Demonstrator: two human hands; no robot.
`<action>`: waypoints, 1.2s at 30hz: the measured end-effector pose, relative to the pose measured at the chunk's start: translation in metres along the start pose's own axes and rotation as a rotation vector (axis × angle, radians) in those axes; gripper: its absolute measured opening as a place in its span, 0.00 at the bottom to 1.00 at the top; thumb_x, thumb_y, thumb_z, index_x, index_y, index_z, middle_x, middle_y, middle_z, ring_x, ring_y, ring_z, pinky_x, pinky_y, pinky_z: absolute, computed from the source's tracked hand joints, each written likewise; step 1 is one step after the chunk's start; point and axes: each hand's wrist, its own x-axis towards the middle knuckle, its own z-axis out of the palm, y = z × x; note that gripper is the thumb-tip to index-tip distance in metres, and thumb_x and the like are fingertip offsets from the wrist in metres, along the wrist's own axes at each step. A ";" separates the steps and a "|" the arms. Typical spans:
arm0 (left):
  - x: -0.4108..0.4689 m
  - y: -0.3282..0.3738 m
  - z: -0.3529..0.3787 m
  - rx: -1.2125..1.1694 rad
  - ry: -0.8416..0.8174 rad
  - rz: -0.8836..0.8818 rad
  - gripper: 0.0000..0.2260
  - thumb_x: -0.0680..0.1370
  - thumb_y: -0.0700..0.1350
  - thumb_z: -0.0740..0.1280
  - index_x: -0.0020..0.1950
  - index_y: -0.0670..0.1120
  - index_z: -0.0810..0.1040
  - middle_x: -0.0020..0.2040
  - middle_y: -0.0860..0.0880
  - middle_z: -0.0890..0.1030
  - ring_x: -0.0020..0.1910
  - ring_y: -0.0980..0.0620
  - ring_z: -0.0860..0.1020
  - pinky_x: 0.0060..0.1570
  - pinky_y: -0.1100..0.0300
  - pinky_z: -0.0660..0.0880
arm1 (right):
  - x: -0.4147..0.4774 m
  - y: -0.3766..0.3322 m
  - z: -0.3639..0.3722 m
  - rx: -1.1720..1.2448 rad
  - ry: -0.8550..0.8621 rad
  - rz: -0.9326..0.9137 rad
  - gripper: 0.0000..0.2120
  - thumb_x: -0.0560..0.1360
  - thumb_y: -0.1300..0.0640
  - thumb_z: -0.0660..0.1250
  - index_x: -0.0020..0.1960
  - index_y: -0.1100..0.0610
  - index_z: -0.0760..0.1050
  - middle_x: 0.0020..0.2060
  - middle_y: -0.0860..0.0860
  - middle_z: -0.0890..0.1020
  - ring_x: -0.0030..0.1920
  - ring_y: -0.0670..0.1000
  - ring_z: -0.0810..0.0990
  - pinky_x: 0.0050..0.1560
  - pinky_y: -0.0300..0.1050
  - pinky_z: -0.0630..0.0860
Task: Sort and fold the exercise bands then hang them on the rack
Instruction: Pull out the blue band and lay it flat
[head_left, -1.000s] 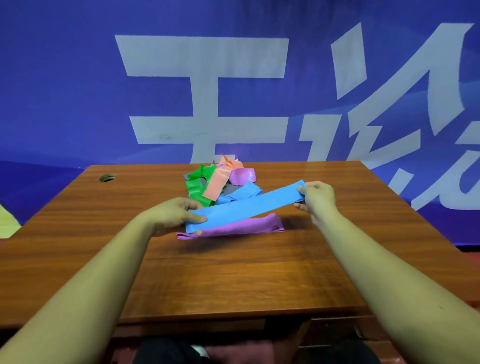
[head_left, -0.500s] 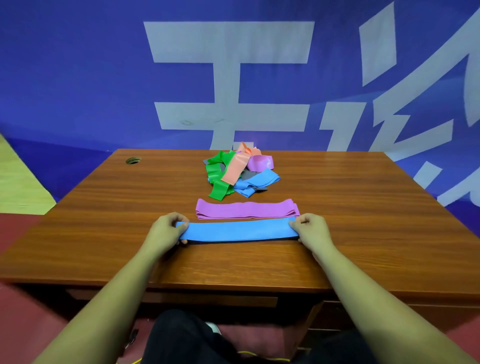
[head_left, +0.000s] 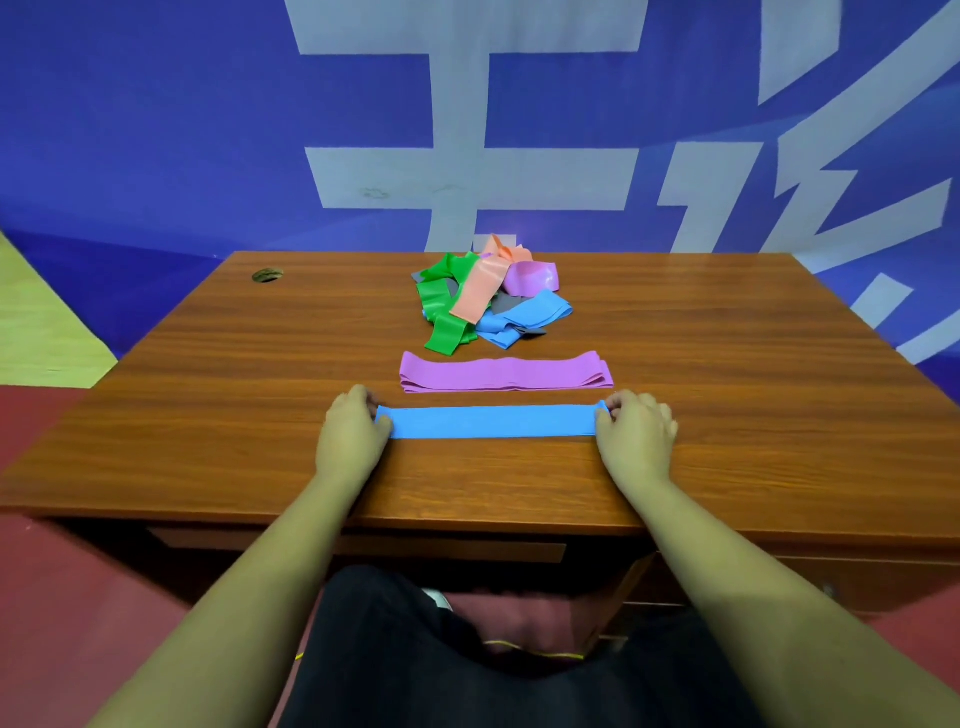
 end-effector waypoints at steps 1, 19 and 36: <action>0.001 0.002 0.001 0.025 -0.005 -0.005 0.10 0.71 0.38 0.67 0.52 0.43 0.75 0.50 0.43 0.78 0.50 0.41 0.76 0.49 0.52 0.72 | -0.001 0.001 0.000 -0.018 0.003 0.007 0.09 0.75 0.56 0.67 0.54 0.56 0.79 0.52 0.58 0.79 0.56 0.62 0.73 0.57 0.53 0.68; 0.123 0.131 0.059 0.008 -0.142 0.359 0.09 0.72 0.40 0.67 0.52 0.41 0.79 0.51 0.40 0.77 0.48 0.41 0.76 0.47 0.54 0.71 | 0.144 -0.068 0.019 0.030 -0.322 -0.228 0.18 0.75 0.57 0.65 0.63 0.60 0.75 0.60 0.60 0.73 0.58 0.61 0.76 0.61 0.49 0.72; 0.178 0.130 0.121 -0.063 -0.158 0.385 0.05 0.73 0.46 0.72 0.47 0.46 0.81 0.48 0.44 0.79 0.51 0.44 0.75 0.51 0.52 0.71 | 0.202 -0.079 0.068 -0.023 -0.301 -0.512 0.05 0.70 0.62 0.65 0.42 0.52 0.74 0.42 0.49 0.80 0.47 0.55 0.78 0.50 0.49 0.70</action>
